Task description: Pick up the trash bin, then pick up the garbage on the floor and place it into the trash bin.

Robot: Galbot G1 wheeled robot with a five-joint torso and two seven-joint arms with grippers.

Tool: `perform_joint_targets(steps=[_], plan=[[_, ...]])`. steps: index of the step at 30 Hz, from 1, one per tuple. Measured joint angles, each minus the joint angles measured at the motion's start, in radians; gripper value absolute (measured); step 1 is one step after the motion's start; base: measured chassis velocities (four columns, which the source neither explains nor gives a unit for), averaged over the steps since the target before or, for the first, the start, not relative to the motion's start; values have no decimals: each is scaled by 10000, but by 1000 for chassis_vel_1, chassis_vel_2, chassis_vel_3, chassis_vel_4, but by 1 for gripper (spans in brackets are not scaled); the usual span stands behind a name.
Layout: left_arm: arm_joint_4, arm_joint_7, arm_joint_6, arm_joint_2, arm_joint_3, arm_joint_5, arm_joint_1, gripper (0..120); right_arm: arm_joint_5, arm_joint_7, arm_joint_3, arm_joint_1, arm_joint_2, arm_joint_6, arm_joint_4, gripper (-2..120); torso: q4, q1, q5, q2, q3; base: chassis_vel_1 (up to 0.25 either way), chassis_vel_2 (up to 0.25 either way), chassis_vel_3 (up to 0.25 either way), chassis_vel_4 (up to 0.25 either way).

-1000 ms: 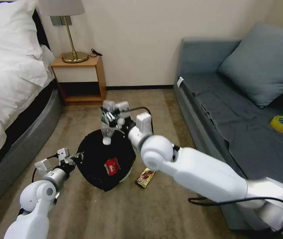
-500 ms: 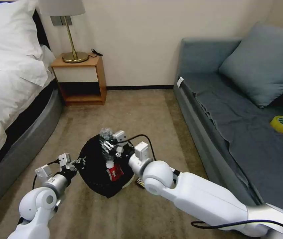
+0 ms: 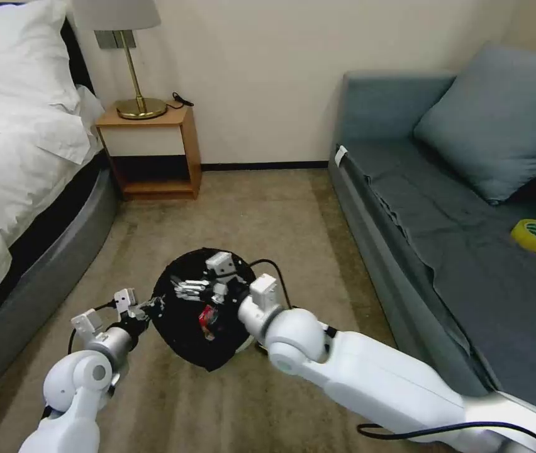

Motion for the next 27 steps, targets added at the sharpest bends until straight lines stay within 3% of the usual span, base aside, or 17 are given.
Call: perform_joint_targets(steps=[6, 10, 19, 27], plan=[[181, -4, -288, 162, -631, 263, 172, 4, -203, 96, 705, 230, 517, 72, -1169, 100, 1, 0, 1, 0, 0, 0, 0, 0, 0], [221, -3, -393, 234, -802, 268, 337, 4, -647, -83, 1346, 75, 598, 168, -2097, 100, 2, 1, 0, 0, 0, 0, 0, 0, 0], [243, -1, -520, 301, -1002, 243, 327, 4, -1295, -481, 2452, -671, 520, 171, -4197, 100, -4, 0, 2, 0, 1, 0, 0, 0, 0], [132, 80, -522, 406, -1104, 100, 341, 4, -1261, -738, 3301, -1012, 886, -535, -6486, 100, -3, 0, 3, 0, 1, 0, 0, 0, 0]])
